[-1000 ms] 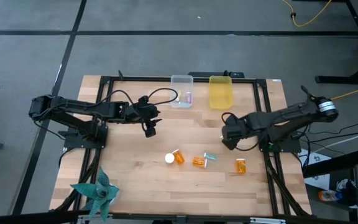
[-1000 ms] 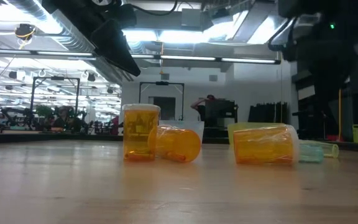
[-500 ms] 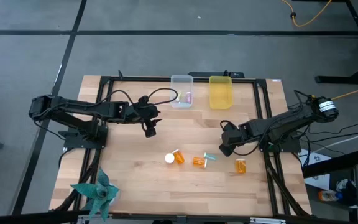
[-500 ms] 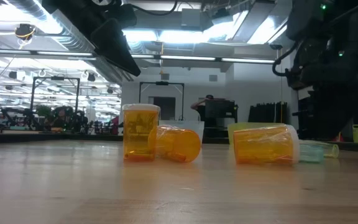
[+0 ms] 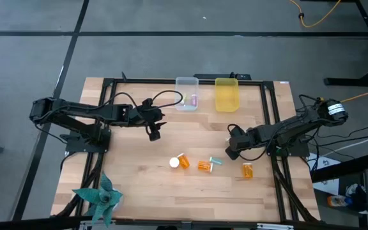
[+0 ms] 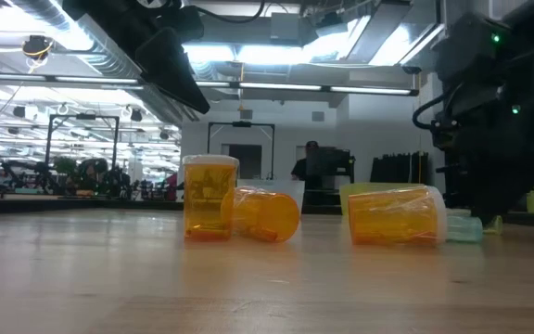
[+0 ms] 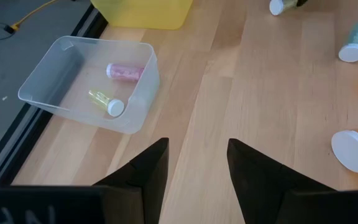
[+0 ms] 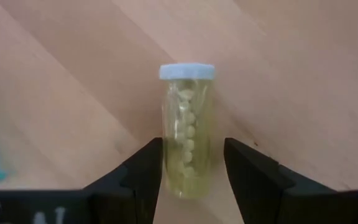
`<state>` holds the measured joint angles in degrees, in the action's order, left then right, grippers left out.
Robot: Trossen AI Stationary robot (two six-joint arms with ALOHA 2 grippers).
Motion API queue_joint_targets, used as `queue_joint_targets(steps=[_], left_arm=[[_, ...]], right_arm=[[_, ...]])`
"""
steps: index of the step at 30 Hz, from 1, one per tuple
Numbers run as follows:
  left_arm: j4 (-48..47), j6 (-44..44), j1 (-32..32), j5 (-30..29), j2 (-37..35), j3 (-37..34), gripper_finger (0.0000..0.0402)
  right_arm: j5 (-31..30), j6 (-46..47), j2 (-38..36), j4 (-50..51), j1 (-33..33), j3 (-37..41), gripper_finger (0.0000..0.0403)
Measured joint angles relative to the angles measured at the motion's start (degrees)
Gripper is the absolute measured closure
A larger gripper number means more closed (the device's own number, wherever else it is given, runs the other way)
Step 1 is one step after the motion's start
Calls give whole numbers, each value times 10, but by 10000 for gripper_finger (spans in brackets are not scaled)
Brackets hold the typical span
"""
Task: Pick and place medicine bottles into bin by pill shape (circle, oval)
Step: Put the small yellow pill bottle into the transparent bin
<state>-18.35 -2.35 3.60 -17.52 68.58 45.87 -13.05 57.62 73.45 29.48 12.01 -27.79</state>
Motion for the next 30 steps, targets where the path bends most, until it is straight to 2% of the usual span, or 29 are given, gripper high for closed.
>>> queue_joint_targets(steps=[11, 22, 27, 30], left_arm=[[0, 0, 0, 0, 0, 0, 244], [0, 0, 0, 0, 0, 0, 244], [0, 0, 0, 0, 0, 0, 244], [0, 0, 0, 0, 0, 0, 244]], right_arm=[[-31, -27, 0, -23, 1, 16, 233], [-44, 7, 0, -33, 0, 17, 306], [-67, 15, 1, -122, -1, 18, 304], [-99, -51, 1, -226, -11, 18, 296]])
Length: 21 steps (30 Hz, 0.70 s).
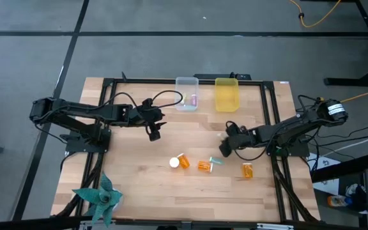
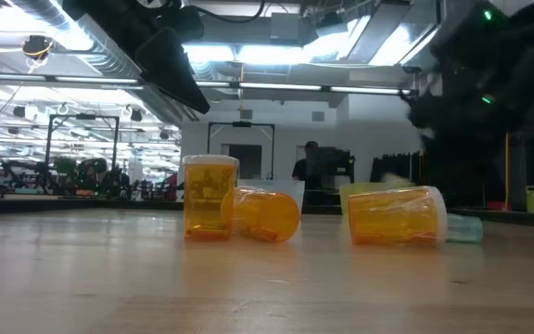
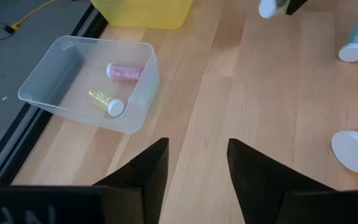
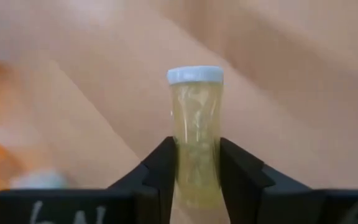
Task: Pick and place medicine bottles into bin by pill shape (circle, oval)
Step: Put the small yellow pill bottle into the transparent bin
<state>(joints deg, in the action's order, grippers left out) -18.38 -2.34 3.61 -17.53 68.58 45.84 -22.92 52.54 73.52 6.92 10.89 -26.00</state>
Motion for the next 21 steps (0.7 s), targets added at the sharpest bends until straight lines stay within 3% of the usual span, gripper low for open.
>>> queue_joint_targets(steps=[5, 8, 11, 17, 21], left_arm=[[0, 0, 0, 0, 0, 0, 244], [0, 0, 0, 0, 0, 0, 244], [0, 0, 0, 0, 0, 0, 244], [0, 0, 0, 0, 0, 0, 244], [0, 0, 0, 0, 0, 0, 244]], right_arm=[[-82, -174, 0, -205, -40, -1, 294], [-95, -277, 0, -309, -79, -1, 296], [-71, -336, 0, -380, -126, -1, 298], [-32, -348, 0, -444, -204, -1, 298], [44, -351, 18, -480, -236, -20, 299]])
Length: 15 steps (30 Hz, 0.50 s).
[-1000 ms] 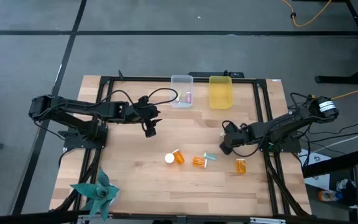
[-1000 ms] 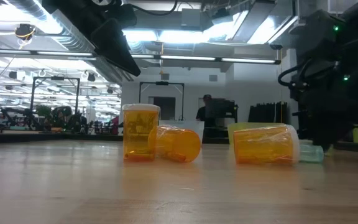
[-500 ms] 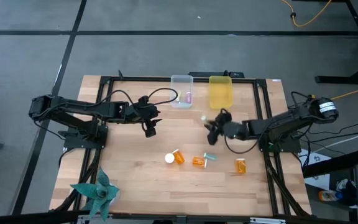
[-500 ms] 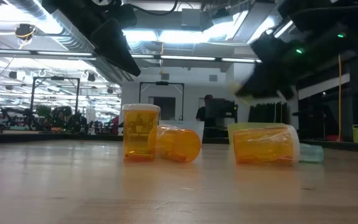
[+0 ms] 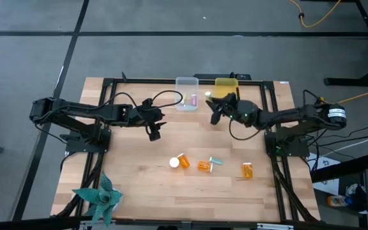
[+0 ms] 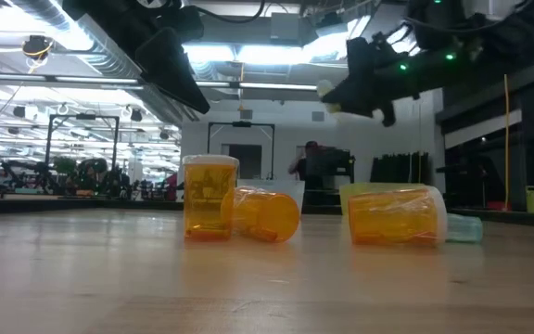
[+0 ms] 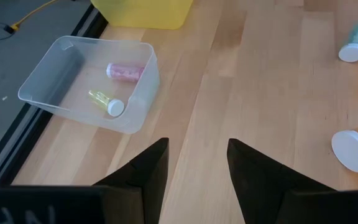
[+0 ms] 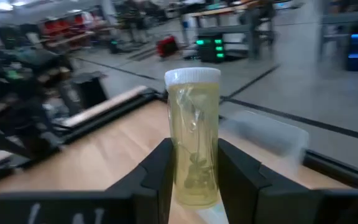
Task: Pick and place medicine bottles into bin by pill shape (circle, oval)
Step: Put the small yellow pill bottle into the transparent bin
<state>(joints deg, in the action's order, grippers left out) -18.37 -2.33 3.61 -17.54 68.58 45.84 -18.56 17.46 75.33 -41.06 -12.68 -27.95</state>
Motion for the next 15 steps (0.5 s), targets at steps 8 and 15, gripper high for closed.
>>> queue_joint_targets(steps=[8, 15], left_arm=[[0, 0, 0, 0, 0, 0, 244], [0, 0, 0, 0, 0, 0, 244]], right_arm=[[59, -88, 127, 99, -34, -169, 299], [46, -88, 214, 259, -67, -308, 282]])
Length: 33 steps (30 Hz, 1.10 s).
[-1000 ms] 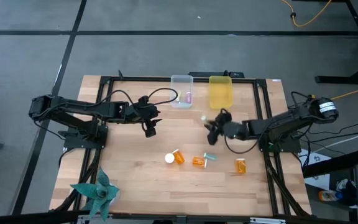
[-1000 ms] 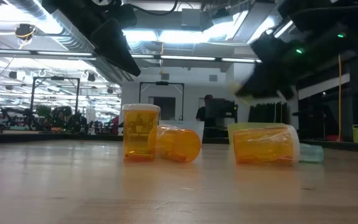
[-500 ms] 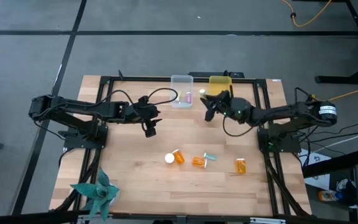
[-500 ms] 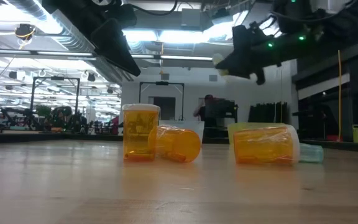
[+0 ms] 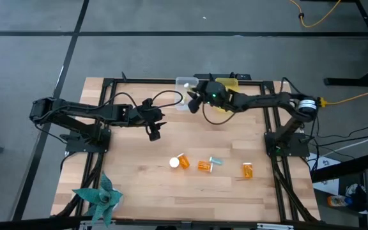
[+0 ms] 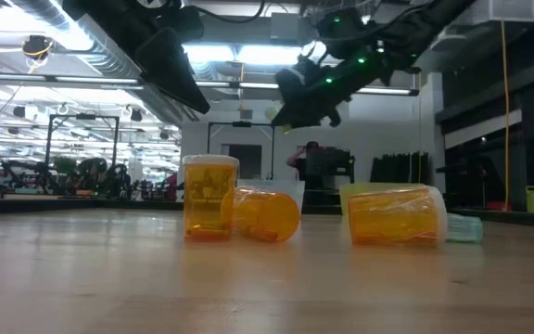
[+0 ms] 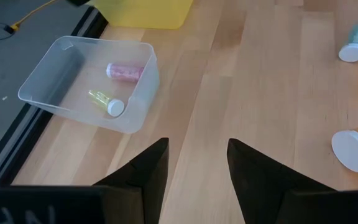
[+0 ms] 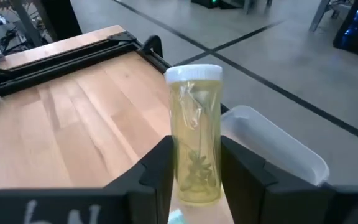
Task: Pick and place medicine bottles into bin by pill shape (circle, oval)
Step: Put the small yellow pill bottle into the transparent bin, then put the small blue pill bottle into the transparent bin
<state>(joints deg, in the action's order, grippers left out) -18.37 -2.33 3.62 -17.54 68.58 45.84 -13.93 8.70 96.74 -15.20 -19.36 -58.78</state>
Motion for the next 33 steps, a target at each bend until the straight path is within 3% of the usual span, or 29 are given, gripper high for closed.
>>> queue_joint_targets(steps=[13, 23, 33], left_arm=[[0, 0, 0, 0, 0, 0, 244], [0, 0, 0, 0, 0, 0, 244], [0, 0, 0, -8, 0, 0, 244]], right_arm=[[1, -36, 29, 35, -4, -74, 217], [19, 21, -19, 374, 13, -145, 211], [21, 109, -124, 627, 99, -147, 211]])
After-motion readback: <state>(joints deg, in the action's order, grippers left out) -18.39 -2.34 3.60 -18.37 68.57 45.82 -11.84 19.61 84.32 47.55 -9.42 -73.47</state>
